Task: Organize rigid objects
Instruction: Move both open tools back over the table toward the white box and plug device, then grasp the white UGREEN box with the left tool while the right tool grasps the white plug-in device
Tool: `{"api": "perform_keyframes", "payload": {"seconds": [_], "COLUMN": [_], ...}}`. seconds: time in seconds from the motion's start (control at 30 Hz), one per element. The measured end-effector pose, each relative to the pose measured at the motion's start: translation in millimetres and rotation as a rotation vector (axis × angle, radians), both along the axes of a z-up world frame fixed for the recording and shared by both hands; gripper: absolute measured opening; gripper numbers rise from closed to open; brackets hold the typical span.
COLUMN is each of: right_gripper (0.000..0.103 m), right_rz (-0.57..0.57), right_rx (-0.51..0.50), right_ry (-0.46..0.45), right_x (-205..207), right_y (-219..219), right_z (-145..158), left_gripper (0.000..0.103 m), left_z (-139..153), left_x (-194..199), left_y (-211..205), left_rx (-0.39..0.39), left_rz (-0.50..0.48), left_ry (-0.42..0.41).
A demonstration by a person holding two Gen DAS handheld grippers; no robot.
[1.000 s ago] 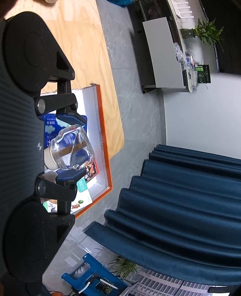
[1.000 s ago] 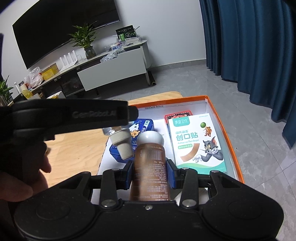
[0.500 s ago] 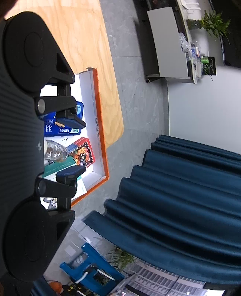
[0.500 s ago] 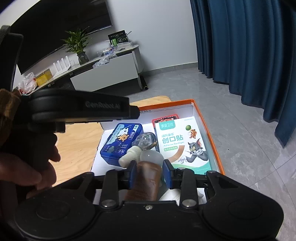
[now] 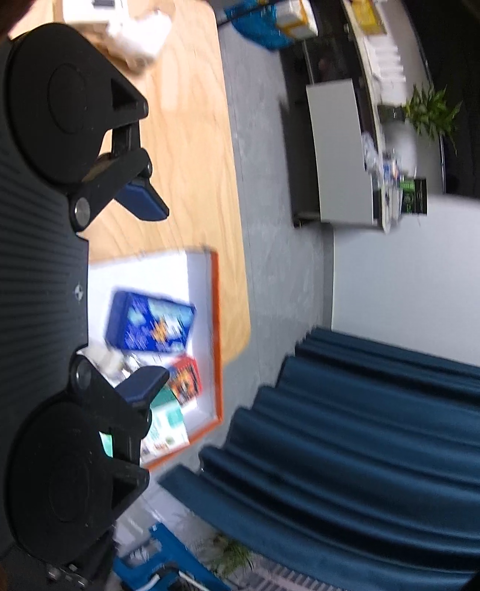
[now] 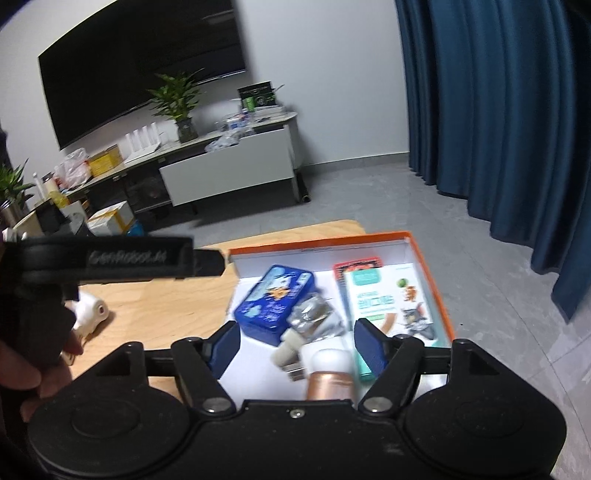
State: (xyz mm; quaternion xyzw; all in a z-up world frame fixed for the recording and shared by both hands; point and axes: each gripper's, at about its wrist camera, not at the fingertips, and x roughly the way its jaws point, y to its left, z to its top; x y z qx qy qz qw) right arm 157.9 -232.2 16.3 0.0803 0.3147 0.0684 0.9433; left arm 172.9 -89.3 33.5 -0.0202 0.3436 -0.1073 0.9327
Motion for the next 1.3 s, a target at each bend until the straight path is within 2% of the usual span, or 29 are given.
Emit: {"api": "perform_keyframes", "payload": {"seconds": [0.37, 0.7, 1.1, 1.3], "right_gripper": [0.084, 0.084, 0.085, 0.085], "right_rz": [0.095, 0.173, 0.259, 0.307], "right_rx": [-0.034, -0.056, -0.081, -0.092], "right_ry": [0.016, 0.030, 0.056, 0.068], "right_x": [-4.6, -3.4, 0.3, 1.0], "right_y": [44.2, 82.5, 123.4, 143.4], "right_z": [6.8, 5.7, -1.6, -8.3], "left_gripper": [0.096, 0.096, 0.096, 0.098], "left_z": [1.2, 0.1, -11.8, -26.3], "left_x": [-14.4, -27.1, -43.5, -55.4], "left_y": [51.5, 87.9, 129.4, 158.7], "left_rx": [0.020, 0.024, -0.004, 0.027], "left_rz": [0.143, 0.233, 0.314, 0.389], "left_ry": [0.053, 0.059, 0.080, 0.086]}}
